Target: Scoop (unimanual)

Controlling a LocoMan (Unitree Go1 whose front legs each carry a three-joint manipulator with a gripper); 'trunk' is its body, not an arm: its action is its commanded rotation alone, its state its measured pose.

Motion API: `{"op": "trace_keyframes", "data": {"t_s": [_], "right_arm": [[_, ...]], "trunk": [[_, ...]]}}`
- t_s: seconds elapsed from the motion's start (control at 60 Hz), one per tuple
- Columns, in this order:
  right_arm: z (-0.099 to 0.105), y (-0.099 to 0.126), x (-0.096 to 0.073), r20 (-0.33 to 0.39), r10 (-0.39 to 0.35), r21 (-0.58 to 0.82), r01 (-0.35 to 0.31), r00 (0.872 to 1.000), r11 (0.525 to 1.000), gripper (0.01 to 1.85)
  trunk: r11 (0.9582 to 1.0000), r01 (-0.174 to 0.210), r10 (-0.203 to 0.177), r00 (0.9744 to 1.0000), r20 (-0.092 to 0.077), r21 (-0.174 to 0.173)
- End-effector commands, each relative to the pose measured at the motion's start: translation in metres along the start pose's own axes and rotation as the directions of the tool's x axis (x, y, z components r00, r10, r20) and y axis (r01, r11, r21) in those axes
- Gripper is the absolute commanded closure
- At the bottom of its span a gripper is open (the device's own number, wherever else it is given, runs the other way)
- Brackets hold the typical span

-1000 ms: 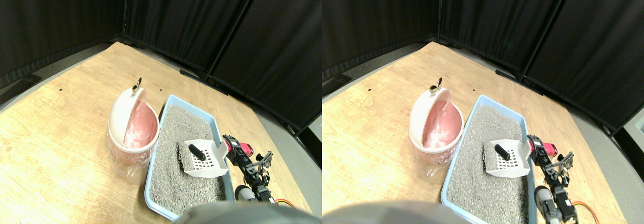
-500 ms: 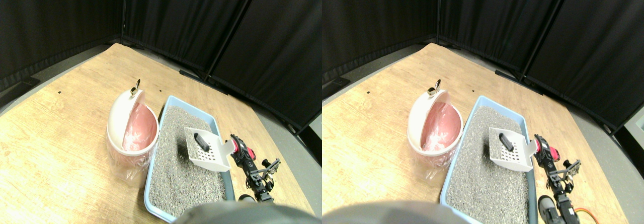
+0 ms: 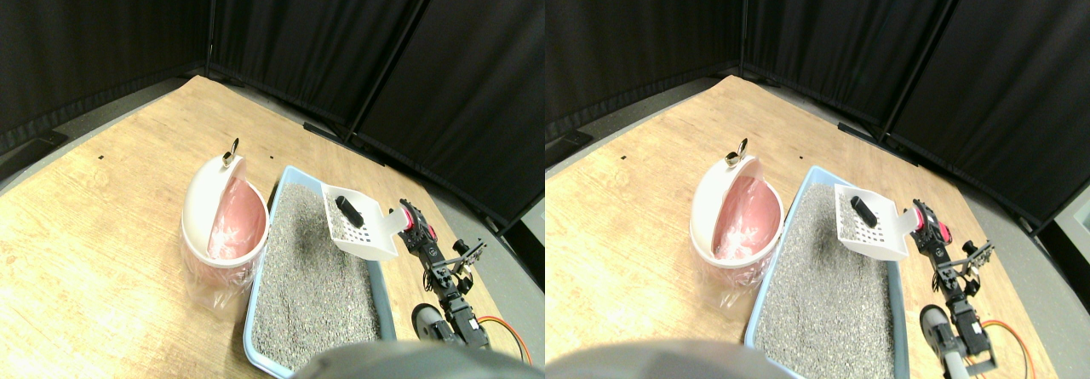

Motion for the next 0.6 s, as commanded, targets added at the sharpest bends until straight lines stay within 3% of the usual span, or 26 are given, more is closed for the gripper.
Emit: {"op": "trace_keyframes", "data": {"t_s": [0.017,0.333,0.6], "right_arm": [[0.005,0.006,0.001,0.067,0.025,0.034,-0.027,0.997,0.999,1.80],[-0.006,0.003,0.003,0.025,-0.010,0.330,0.001,1.000,0.944,1.80],[-0.014,0.003,0.003,-0.001,-0.038,0.429,0.035,0.999,0.903,1.80]], "trunk": [[0.9999,-0.009,0.009,0.9997,0.023,-0.011],[1.0000,-0.008,0.008,0.9998,0.019,-0.002],[1.0000,-0.004,0.004,0.9999,0.015,0.000]]}}
